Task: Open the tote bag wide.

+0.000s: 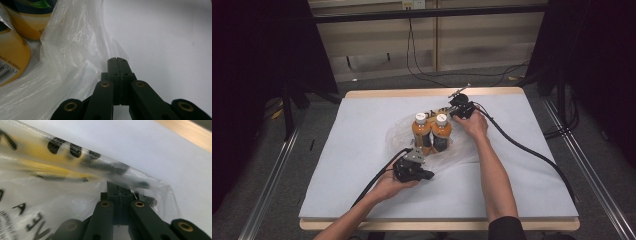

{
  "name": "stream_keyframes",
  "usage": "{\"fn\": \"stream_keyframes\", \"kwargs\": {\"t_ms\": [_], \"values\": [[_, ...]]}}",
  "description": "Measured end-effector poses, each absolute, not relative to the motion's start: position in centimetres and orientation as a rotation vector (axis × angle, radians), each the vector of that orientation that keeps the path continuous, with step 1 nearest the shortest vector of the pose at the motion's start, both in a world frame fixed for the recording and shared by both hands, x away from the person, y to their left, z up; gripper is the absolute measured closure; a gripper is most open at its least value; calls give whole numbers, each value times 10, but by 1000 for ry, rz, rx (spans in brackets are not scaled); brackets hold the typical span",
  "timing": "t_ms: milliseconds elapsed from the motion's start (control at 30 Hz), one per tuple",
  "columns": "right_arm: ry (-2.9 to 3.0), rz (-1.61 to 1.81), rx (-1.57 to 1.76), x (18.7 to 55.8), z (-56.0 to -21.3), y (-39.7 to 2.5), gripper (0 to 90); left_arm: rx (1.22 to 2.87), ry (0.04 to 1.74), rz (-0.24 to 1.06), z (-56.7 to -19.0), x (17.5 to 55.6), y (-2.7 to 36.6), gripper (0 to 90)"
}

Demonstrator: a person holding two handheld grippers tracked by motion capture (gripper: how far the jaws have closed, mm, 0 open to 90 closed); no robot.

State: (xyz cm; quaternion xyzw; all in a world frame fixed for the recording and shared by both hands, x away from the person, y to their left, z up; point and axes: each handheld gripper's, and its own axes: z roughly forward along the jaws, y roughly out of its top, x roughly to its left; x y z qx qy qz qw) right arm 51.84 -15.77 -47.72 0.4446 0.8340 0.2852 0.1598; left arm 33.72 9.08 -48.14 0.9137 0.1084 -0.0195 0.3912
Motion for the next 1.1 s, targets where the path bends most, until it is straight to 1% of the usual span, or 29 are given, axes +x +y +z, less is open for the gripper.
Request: {"fn": "stream_keyframes", "kwargs": {"t_ms": [67, 133, 233, 467, 500, 767, 833, 900, 933, 1000, 1067, 1100], "values": [[2412, 855, 1241, 514, -475, -157, 900, 2304, 276, -67, -483, 339, 94, 900], [2427, 891, 1226, 509, -472, -156, 900, 2304, 284, -47, -481, 339, 95, 900], [2441, 954, 1182, 501, -466, -155, 900, 2246, 314, -55, -476, 344, 99, 900], [2474, 1020, 1121, 488, -456, -157, 900, 2214, 341, -50, -473, 350, 103, 900], [2477, 1053, 1098, 482, -455, -158, 900, 2204, 348, -40, -473, 351, 104, 863], [2428, 1140, 1091, 459, -449, -173, 900, 2151, 365, -13, -465, 348, 110, 853], [2407, 1178, 1074, 450, -444, -179, 900, 2140, 367, 16, -461, 347, 113, 828], [2394, 1195, 1070, 445, -442, -182, 900, 2142, 367, 29, -459, 347, 114, 822], [2389, 1202, 1077, 442, -441, -183, 895, 2122, 369, 25, -459, 347, 115, 799], [2368, 1227, 1075, 435, -439, -187, 761, 2099, 376, 31, -457, 347, 117, 746], [2347, 1265, 1081, 427, -436, -191, 753, 2091, 380, 36, -455, 346, 119, 706], [2348, 1281, 1082, 424, -435, -193, 733, 2091, 379, 43, -454, 346, 121, 690]]}}
